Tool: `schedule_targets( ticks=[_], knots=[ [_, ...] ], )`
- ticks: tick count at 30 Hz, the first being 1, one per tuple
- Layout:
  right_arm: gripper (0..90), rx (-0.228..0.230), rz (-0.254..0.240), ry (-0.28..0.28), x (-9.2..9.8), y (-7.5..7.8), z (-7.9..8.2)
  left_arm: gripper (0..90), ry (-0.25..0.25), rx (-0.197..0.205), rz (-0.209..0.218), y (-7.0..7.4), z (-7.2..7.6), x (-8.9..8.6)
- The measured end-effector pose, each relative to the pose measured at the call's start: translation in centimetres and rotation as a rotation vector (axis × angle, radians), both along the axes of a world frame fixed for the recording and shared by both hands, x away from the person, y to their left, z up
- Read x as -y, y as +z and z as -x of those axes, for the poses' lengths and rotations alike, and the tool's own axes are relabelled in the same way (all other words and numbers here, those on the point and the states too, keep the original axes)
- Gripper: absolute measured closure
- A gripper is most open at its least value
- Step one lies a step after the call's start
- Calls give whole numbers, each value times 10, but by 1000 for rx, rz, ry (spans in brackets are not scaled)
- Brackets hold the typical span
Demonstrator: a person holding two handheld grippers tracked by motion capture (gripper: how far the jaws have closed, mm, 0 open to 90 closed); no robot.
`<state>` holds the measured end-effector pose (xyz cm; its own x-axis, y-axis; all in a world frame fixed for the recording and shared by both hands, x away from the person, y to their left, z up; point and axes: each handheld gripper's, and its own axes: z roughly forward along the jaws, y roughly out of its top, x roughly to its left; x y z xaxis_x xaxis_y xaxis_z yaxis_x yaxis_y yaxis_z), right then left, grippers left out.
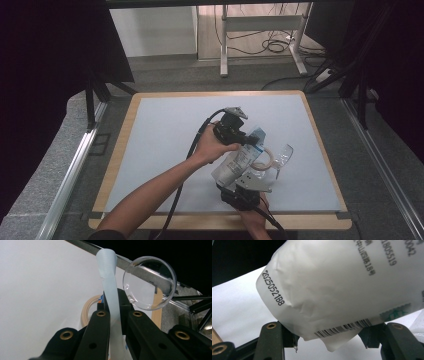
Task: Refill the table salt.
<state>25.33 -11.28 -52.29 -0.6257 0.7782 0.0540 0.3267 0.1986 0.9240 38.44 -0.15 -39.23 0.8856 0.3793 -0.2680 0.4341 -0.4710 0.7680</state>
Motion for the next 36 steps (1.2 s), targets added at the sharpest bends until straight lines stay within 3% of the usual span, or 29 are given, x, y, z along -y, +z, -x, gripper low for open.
schedule_targets(
  ticks=[22,36],
  knots=[
    [438,5,-59,-85,-9,2,-2,900,-19,7,-68,7,-8,12],
    [441,-1,-86,-84,-12,5,-4,900,-22,-2,-91,7,-13,15]
  ],
)
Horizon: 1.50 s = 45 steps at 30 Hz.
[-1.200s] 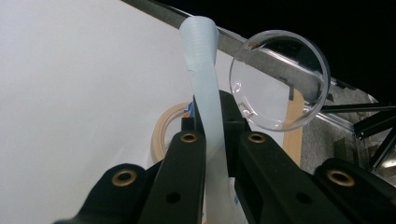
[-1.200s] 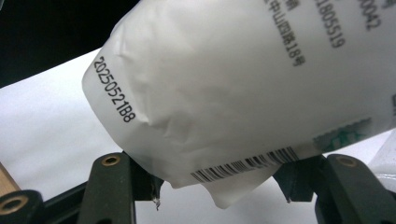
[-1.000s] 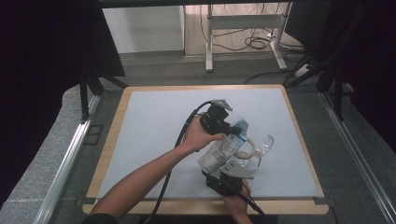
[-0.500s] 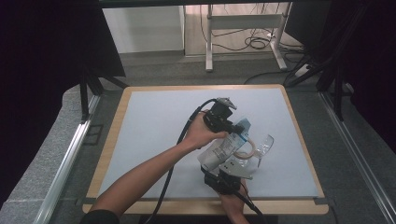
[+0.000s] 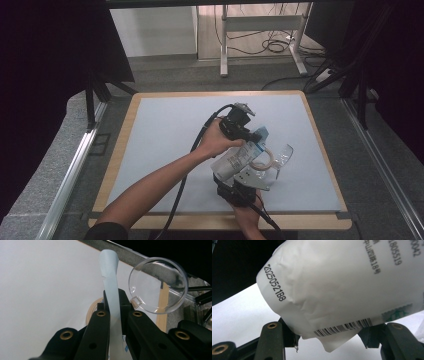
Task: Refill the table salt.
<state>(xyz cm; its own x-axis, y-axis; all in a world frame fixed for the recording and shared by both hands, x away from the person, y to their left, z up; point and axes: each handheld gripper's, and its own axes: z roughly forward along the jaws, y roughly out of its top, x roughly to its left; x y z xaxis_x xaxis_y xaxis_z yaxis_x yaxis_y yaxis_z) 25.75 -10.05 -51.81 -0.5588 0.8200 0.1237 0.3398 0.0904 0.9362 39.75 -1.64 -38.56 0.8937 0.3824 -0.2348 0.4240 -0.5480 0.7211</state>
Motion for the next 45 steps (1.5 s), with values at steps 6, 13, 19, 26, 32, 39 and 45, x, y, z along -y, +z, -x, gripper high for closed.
schedule_targets(
  ticks=[6,13,19,26,32,39,45],
  knots=[
    [441,-7,-8,1,-1,-1,-2,900,0,-3,-11,-1,-2,1],
    [441,-14,-27,4,-1,1,-2,900,-12,-5,-26,-1,-5,5],
    [442,-14,-38,0,-1,3,-3,900,-19,-8,-32,-1,-7,9],
    [439,-14,-49,-3,0,4,-4,900,-22,-13,-38,-2,-9,11],
    [439,-19,-60,-3,-1,6,-4,900,-29,-12,-40,-2,-10,13],
    [439,-15,-64,-8,-1,7,-3,900,-33,-15,-40,-2,-10,15],
    [440,-12,-56,-4,0,7,-4,900,-28,-15,-37,-3,-10,14]
  ],
)
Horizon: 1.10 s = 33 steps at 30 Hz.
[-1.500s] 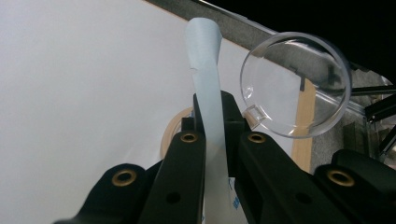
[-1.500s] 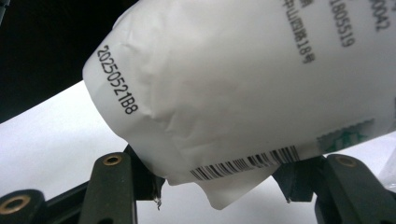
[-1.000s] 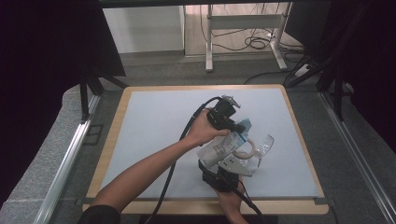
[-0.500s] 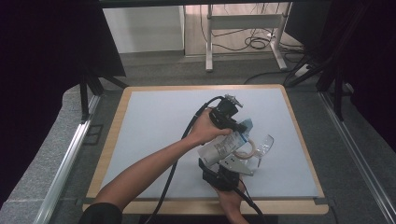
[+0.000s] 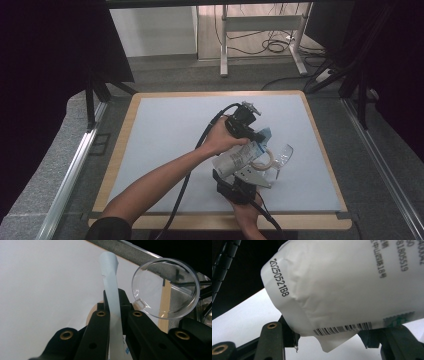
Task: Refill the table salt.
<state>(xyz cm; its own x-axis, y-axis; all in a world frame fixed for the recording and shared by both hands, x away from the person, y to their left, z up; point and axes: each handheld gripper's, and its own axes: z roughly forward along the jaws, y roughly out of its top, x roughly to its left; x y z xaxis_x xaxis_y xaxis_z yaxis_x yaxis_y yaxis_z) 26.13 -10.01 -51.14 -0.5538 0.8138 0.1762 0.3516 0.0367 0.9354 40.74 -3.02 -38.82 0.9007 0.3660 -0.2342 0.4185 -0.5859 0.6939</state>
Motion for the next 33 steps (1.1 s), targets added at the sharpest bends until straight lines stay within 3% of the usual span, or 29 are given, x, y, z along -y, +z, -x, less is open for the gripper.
schedule_targets(
  ticks=[14,33],
  knots=[
    [442,6,13,-1,-1,-1,0,900,0,3,-2,1,1,-2],
    [442,-17,-43,-20,-1,3,0,900,-14,2,-28,2,-2,5]
  ],
)
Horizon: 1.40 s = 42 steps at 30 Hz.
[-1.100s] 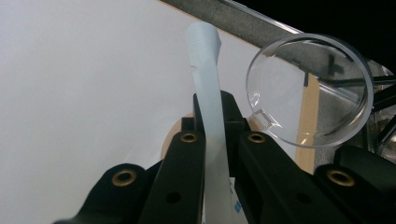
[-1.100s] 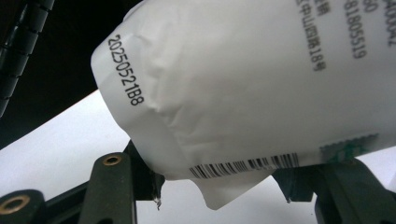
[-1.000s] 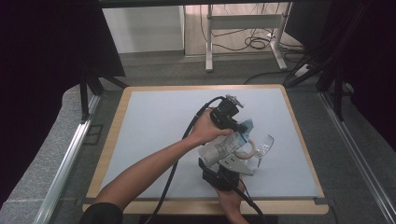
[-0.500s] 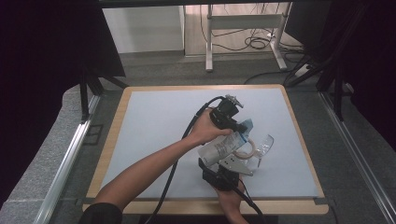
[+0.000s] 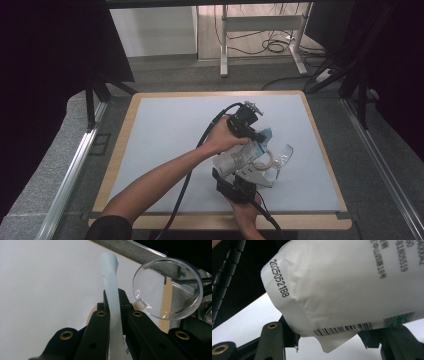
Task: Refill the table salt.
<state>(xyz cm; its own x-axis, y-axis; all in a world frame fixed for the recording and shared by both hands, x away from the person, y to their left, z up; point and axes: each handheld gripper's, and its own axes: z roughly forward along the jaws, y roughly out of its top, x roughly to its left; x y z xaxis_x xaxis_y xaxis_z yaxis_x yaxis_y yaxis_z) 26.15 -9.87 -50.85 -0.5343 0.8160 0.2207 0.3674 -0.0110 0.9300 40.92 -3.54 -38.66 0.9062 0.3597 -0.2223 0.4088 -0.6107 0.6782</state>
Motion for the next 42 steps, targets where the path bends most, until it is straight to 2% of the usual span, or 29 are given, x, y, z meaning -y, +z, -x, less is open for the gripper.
schedule_targets(
  ticks=[20,34,42],
  knots=[
    [443,-1,-2,0,-1,1,1,900,-8,-5,-10,-2,-1,1],
    [447,-13,-36,9,0,4,4,900,-12,-9,-13,-2,-1,2],
    [447,-14,-35,11,1,5,4,900,-13,-12,-13,-2,-2,2]
  ],
)
